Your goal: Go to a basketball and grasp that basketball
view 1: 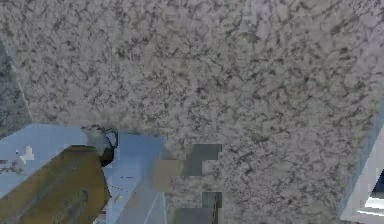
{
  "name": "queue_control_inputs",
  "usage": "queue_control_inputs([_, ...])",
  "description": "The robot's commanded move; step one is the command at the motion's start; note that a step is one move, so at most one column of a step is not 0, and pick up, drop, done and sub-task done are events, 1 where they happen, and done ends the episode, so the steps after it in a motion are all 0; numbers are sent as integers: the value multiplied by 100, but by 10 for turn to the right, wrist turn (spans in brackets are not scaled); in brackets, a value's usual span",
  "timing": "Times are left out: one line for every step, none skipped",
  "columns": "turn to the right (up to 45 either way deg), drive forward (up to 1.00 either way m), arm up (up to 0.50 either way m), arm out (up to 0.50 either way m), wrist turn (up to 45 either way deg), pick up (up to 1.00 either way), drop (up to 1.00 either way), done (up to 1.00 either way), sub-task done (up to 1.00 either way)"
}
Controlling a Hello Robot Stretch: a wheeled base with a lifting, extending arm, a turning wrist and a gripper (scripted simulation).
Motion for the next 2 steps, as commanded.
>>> queue_control_inputs([360, 0, 0, 0, 0, 0, 0, 0, 0])
queue_control_inputs([0, 30, 0, 0, 0, 0, 0, 0, 0])
